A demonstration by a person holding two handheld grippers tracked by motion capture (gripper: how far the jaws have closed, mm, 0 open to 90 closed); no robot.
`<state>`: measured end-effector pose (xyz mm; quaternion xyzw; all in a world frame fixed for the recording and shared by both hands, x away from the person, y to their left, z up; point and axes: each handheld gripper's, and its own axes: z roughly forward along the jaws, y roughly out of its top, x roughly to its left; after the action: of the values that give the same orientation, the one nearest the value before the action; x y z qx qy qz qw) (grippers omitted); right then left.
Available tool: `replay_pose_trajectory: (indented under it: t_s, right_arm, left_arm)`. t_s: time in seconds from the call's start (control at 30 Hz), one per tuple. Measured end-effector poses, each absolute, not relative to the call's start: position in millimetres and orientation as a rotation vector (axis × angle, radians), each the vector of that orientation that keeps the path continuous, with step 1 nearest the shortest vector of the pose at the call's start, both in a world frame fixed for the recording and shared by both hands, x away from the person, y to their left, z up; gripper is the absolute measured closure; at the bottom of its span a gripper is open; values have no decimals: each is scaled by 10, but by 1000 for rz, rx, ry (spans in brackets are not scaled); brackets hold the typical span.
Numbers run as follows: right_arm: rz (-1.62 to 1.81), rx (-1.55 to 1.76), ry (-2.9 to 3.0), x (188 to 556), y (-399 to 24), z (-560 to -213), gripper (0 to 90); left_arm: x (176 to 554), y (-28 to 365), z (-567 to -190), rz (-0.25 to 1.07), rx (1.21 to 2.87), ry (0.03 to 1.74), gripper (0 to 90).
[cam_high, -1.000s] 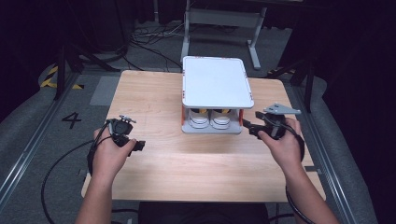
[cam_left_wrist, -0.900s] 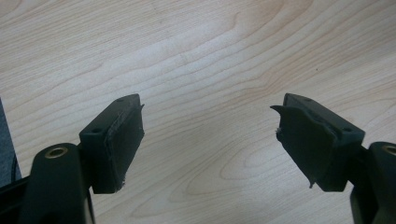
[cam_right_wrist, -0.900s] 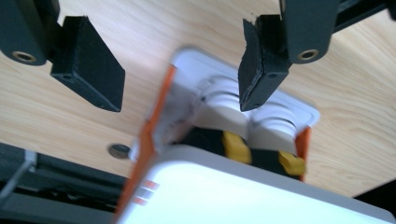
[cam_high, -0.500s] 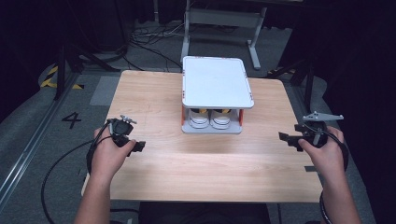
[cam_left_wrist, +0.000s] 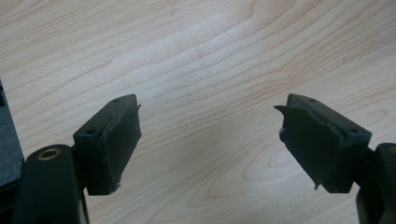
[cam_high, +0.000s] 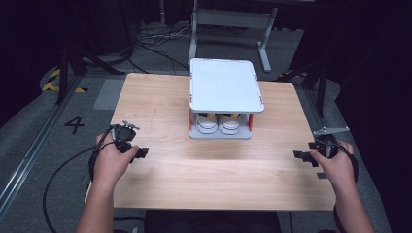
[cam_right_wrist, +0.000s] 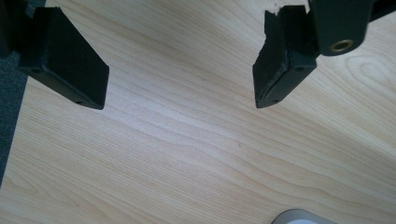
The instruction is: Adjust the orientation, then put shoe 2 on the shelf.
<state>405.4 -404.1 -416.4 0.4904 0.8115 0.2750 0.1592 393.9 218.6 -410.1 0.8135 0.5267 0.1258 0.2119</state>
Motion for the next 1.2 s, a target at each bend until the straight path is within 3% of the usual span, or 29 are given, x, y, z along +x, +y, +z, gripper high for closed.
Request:
replay_pose_trajectory:
  t_s: [0.5, 1.2]
  right_arm:
    - [861, 1338, 2237, 4255, -3986, -4765, 175]
    - [958, 1327, 2186, 4269, -3908, -4877, 123]
  left_arm:
    - [4014, 2241, -4238, 339, 2254, 1511, 203]
    - [4084, 2195, -4420, 360, 2283, 1474, 203]
